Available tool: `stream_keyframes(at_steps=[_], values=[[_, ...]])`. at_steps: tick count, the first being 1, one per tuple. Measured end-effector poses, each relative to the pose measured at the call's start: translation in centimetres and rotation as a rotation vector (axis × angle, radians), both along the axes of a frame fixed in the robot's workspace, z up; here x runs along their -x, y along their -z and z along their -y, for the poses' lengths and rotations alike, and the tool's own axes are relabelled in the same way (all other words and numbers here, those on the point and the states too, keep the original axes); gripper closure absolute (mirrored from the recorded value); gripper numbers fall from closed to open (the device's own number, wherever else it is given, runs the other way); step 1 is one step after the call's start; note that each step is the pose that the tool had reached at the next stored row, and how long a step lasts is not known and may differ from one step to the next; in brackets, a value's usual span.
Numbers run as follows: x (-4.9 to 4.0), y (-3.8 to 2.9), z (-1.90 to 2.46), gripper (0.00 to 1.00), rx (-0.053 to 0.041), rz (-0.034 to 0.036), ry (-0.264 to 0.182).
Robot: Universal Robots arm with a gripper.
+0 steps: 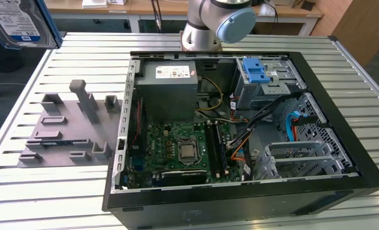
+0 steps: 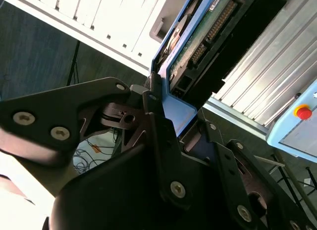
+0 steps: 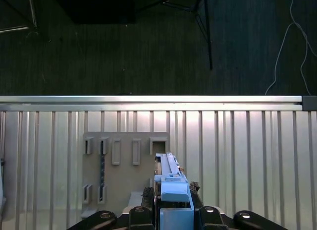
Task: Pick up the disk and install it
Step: 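Pick up the disk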
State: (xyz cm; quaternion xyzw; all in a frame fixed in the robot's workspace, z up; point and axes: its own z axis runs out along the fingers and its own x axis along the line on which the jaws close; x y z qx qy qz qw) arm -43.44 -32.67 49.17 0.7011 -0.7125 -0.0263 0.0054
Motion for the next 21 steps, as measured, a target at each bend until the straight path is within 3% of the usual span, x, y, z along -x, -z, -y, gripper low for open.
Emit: stream_keyframes(at_steps=[9,21], values=[[0.00,-0.76,-0.01,0.63,0.0001,-0.0001,0.000],[0.01,-0.76,0.15,0.63,0.0002,0.0000,0.000]])
